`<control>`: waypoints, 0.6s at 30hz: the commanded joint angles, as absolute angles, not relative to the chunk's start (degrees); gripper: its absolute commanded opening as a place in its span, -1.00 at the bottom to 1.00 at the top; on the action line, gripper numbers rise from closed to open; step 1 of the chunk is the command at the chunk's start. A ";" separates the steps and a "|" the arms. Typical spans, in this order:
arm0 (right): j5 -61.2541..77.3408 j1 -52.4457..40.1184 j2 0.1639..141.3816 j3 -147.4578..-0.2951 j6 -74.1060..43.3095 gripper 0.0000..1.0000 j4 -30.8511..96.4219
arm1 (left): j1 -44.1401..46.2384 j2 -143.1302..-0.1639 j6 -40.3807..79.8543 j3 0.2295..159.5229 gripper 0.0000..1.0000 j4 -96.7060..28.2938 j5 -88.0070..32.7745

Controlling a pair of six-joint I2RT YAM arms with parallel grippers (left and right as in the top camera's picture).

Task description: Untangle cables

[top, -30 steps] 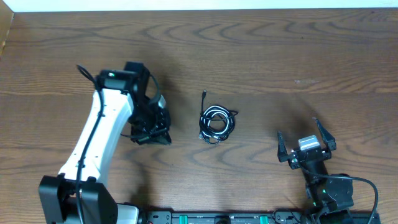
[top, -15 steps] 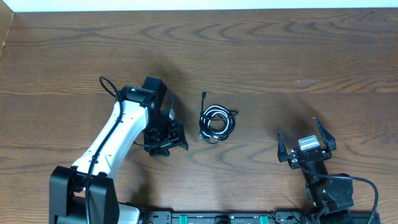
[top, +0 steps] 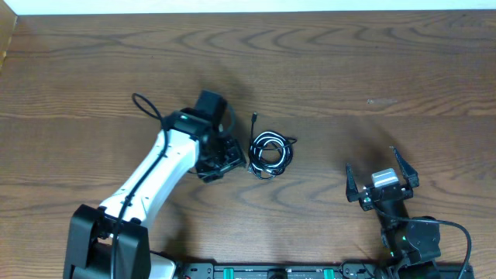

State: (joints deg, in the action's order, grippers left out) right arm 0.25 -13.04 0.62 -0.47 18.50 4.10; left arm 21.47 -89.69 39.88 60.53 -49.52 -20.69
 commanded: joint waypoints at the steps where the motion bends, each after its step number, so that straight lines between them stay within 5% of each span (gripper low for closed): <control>1: 0.38 -12.80 0.27 -0.30 18.90 0.98 4.32 | 24.88 -89.84 46.30 60.03 0.05 -46.70 -13.47; 18: 0.38 -12.80 0.27 -0.30 18.90 0.99 4.32 | 35.05 -90.00 56.73 59.99 -0.07 -39.77 -2.04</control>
